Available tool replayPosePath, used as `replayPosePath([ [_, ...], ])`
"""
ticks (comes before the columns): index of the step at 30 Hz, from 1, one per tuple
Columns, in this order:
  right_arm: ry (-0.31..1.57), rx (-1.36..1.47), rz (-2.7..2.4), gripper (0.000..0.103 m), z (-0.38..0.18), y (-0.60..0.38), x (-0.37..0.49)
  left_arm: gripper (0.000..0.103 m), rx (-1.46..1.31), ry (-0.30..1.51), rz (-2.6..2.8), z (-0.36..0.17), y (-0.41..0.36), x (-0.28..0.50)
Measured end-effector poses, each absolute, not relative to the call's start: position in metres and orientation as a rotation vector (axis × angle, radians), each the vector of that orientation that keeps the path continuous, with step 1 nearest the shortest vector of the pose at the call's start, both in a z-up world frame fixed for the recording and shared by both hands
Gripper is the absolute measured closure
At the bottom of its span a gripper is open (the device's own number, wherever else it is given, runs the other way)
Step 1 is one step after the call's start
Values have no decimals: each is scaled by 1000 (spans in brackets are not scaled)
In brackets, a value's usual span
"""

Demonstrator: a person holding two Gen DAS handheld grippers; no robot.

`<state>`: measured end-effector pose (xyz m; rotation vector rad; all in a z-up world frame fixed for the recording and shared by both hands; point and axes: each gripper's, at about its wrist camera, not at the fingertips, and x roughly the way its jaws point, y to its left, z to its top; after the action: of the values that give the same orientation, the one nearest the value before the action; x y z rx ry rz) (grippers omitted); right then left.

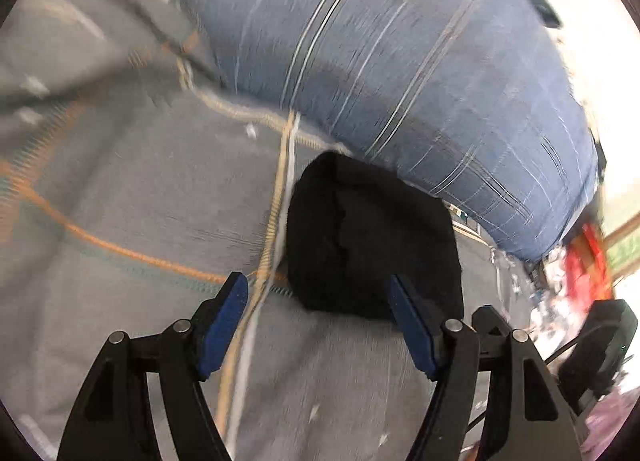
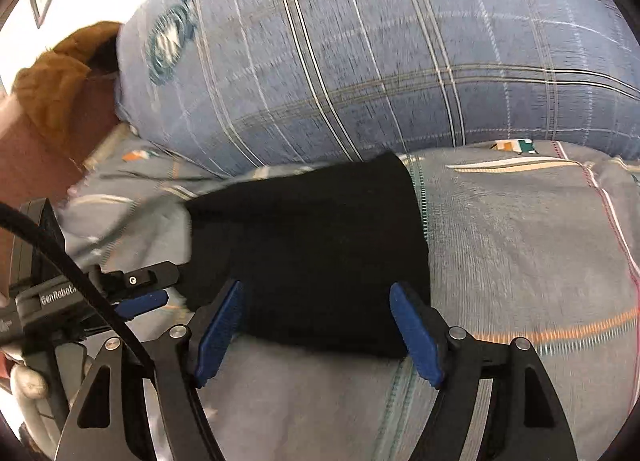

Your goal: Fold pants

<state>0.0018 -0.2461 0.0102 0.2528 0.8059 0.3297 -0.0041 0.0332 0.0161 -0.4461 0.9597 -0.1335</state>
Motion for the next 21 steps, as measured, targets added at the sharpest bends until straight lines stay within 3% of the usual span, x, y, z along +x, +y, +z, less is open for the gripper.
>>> replayPosePath([
  [3,746,185,289,22,21,-242,-35,29,-241,797,-3,54,17,-57],
  [5,715,135,267,22,23,-240,-59,8,-124,672,90,74,5,-94],
  [7,691,103,245,21,25,-237,-80,0,-72,585,132,85,-2,-123],
  [13,719,16,198,17,16,-229,-106,0,-55,520,200,88,-16,-155],
  [21,778,22,129,17,0,-244,-111,0,-103,701,119,59,-23,-139],
])
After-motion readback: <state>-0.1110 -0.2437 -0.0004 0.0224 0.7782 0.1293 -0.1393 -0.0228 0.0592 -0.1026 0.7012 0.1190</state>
